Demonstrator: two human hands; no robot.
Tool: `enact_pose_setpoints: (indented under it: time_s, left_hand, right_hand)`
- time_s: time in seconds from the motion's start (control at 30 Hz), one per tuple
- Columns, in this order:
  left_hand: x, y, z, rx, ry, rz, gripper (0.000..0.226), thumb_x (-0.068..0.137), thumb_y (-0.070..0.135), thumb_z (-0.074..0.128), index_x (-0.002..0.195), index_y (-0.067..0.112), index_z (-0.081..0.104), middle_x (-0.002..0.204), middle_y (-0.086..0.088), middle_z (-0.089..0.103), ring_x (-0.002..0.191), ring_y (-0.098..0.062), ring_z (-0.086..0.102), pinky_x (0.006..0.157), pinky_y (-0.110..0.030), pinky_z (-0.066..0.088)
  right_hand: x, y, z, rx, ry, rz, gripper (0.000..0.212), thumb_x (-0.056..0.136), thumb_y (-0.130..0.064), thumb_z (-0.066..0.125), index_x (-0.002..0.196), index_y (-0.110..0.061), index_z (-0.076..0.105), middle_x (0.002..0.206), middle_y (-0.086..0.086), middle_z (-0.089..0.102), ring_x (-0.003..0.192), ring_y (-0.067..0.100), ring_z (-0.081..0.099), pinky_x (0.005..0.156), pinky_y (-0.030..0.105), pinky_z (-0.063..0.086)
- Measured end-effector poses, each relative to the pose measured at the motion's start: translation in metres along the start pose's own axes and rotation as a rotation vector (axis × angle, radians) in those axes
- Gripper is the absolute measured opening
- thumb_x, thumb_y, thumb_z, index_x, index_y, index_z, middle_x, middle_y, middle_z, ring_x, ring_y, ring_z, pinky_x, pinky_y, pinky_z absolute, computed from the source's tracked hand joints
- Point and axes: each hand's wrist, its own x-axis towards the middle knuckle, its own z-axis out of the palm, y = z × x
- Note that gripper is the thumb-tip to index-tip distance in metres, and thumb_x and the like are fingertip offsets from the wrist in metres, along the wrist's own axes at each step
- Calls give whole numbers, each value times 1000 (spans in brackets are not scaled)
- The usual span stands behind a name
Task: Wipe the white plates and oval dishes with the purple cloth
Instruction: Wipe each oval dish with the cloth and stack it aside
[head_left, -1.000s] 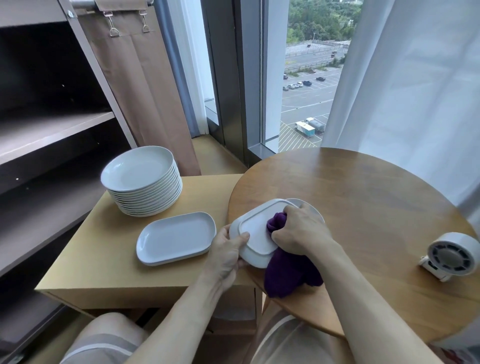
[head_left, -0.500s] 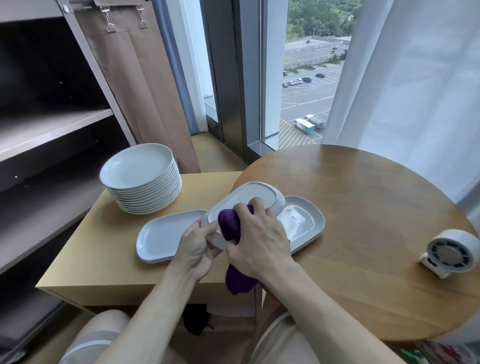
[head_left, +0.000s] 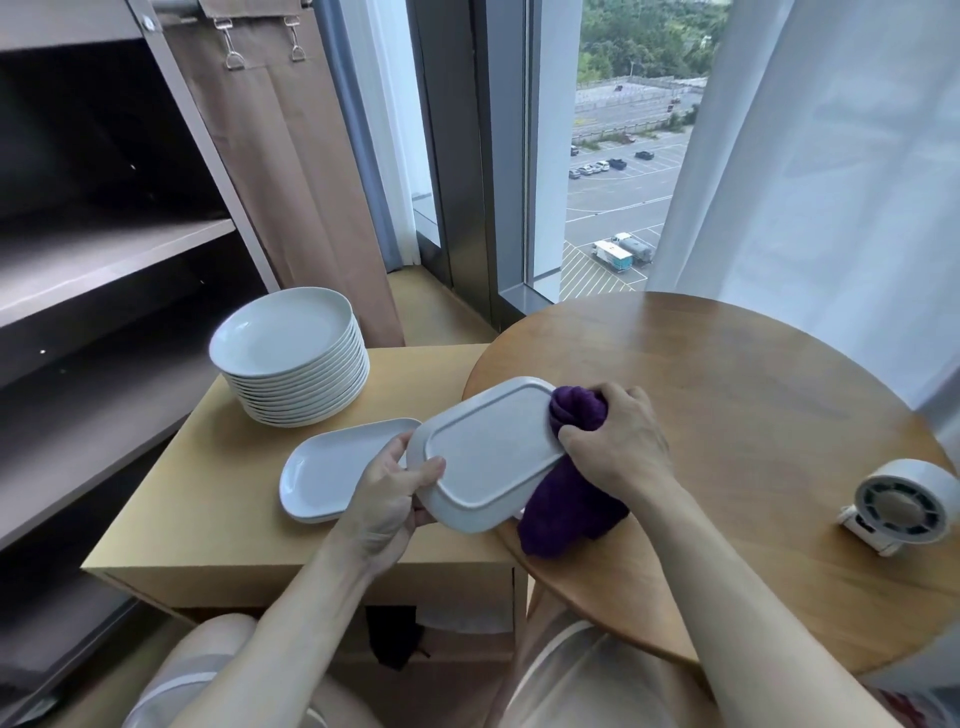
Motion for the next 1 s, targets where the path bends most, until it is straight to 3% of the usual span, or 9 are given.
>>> enact_pose_setpoints:
  time_s: [0.17, 0.4, 0.5, 0.63, 0.77, 0.83, 0.9, 1.0]
  left_hand:
    - [-15, -2, -8, 75, 4, 81, 40, 95, 8, 67, 131, 20, 55, 115, -13, 75, 98, -31, 74, 67, -40, 61]
    - [-28, 10, -19, 271, 54, 242, 33, 95, 3, 68, 119, 20, 52, 99, -11, 77, 87, -27, 75, 69, -38, 62]
    - [-32, 15, -22, 434, 84, 354, 29, 94, 4, 70, 108, 21, 51, 85, -8, 77, 75, -19, 73, 61, -28, 55]
    - [-35, 17, -30, 664, 97, 483, 28, 94, 11, 70, 101, 25, 48, 70, -2, 70, 52, -9, 54, 52, -20, 40]
    - [-37, 15, -40, 938, 163, 623, 32, 94, 13, 68, 99, 34, 45, 82, 0, 66, 69, -17, 60, 63, -32, 47]
    - [-38, 14, -47, 1014, 177, 719, 40, 93, 5, 68, 97, 37, 44, 93, 8, 63, 83, -8, 61, 70, -19, 48]
    - [-38, 13, -55, 1061, 177, 791, 40, 91, -3, 66, 97, 31, 45, 101, 12, 55, 91, -7, 57, 76, -17, 47]
    - [-37, 8, -71, 1168, 220, 864, 36, 88, -10, 63, 95, 19, 44, 99, 9, 43, 85, -16, 47, 71, -31, 46]
  right_hand:
    - [3, 4, -2, 23, 6, 19, 44, 72, -38, 67, 116, -35, 62, 111, -7, 46, 95, 21, 53, 82, 30, 38]
    - [-4, -3, 7, -1, -18, -57, 42, 74, -38, 67, 115, -36, 60, 111, -9, 45, 101, 24, 54, 85, 36, 45]
    - [-9, -7, 14, -38, -19, -123, 43, 76, -36, 69, 117, -36, 61, 111, -9, 46, 96, 18, 51, 80, 33, 39]
    - [-13, -9, 18, -31, -42, -152, 44, 76, -34, 69, 119, -34, 61, 114, -10, 47, 102, 19, 52, 82, 32, 40]
    - [-15, -10, 20, -40, -57, -163, 45, 77, -33, 70, 122, -34, 60, 117, -11, 47, 106, 20, 53, 83, 34, 43]
    - [-16, -12, 22, -41, -66, -174, 46, 77, -33, 70, 121, -35, 59, 119, -11, 46, 108, 21, 53, 85, 36, 45]
    - [-18, -12, 25, -54, -77, -191, 46, 76, -33, 69, 121, -35, 59, 120, -11, 46, 107, 21, 53, 85, 36, 45]
    - [-20, -13, 30, -85, -83, -221, 46, 76, -33, 70, 120, -34, 60, 118, -9, 46, 105, 22, 52, 82, 35, 43]
